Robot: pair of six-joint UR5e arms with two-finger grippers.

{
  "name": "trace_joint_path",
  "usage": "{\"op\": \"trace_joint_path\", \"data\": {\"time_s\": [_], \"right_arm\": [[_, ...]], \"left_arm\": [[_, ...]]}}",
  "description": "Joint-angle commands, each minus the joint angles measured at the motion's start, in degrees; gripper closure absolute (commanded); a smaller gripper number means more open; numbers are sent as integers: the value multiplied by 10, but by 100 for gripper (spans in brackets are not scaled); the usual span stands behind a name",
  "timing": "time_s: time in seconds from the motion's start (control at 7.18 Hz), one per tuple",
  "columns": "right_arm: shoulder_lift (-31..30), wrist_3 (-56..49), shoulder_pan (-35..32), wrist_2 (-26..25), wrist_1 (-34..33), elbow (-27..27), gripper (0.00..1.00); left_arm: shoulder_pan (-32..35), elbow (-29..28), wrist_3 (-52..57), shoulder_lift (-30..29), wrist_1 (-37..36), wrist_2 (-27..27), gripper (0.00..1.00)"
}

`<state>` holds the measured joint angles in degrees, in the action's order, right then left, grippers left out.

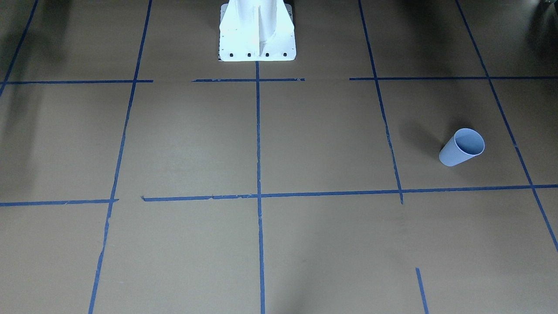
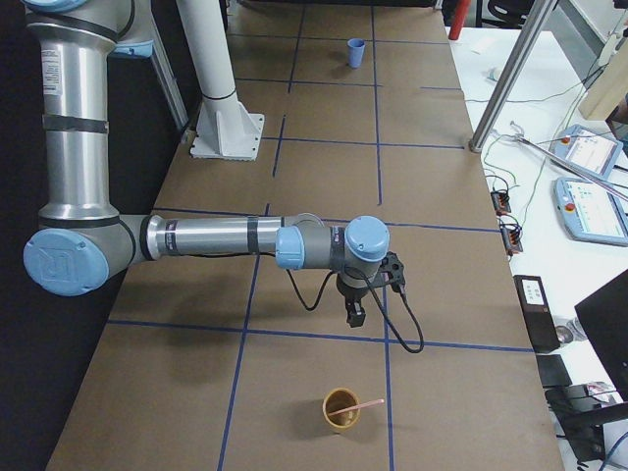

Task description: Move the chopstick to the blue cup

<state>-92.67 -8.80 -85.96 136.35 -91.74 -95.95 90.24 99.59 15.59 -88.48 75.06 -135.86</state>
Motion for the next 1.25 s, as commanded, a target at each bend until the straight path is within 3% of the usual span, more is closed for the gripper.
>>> {"op": "trace_joint_path", "data": {"time_s": [0.0,0.56,0.84,1.11], "right_arm": [[-8,4,-1,-2,5,1,0],[-43,35,-11,-8,58,-4,0],[-69,44,-59,-61,135,4,4],[-73,56,-98,-64,155,10,5]], "left_arm": [[-2,-17,-1,3,1,-2,0],[-3,-15,-2,4,46,-17,0],[-3,-10,-8,4,47,-18,0],[-11,20,-71,2,47,-20,0]]}}
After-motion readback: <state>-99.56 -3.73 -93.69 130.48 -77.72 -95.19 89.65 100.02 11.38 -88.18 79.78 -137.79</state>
